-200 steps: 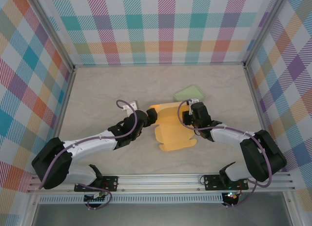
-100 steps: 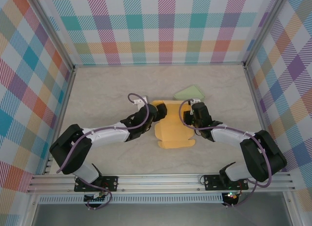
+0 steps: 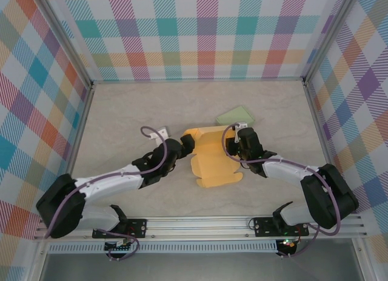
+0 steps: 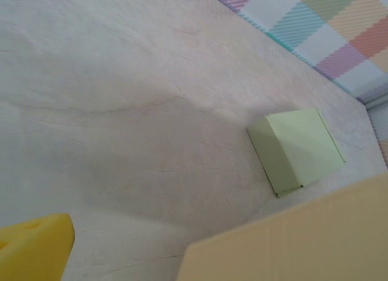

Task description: Fold the paper box

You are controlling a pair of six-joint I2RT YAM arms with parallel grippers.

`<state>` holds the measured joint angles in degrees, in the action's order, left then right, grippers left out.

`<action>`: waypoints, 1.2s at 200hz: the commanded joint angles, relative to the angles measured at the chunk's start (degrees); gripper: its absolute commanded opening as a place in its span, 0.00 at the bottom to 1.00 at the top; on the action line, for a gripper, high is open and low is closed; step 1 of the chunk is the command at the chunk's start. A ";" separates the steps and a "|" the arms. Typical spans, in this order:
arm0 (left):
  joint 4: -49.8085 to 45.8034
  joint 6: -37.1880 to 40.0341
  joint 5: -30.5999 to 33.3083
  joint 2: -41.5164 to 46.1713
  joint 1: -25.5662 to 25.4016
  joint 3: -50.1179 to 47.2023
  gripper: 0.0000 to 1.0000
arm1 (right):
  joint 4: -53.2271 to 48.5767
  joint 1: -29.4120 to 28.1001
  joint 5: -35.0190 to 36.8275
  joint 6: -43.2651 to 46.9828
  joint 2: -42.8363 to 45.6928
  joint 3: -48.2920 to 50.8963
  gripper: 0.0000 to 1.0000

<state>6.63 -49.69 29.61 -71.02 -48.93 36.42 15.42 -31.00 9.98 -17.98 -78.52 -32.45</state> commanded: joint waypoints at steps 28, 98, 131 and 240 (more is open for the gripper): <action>-9.43 -5.75 7.58 13.92 -2.78 -7.48 0.95 | 0.93 0.20 1.44 -0.26 0.89 0.52 0.00; -11.58 -5.89 9.25 16.42 -12.48 -6.92 0.87 | 1.19 0.24 1.54 -0.13 1.31 0.80 0.00; -12.34 -4.38 12.89 6.33 -18.18 -0.60 0.85 | 1.17 0.22 1.37 -0.22 1.60 0.90 0.00; -12.02 -2.72 10.41 -11.06 -15.59 11.07 0.84 | 1.08 0.15 0.18 -0.92 2.67 1.37 0.00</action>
<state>-5.43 -51.00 41.25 -79.92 -65.67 46.15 15.35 -30.79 10.85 -18.04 -77.19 -31.59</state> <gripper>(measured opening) 0.844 0.097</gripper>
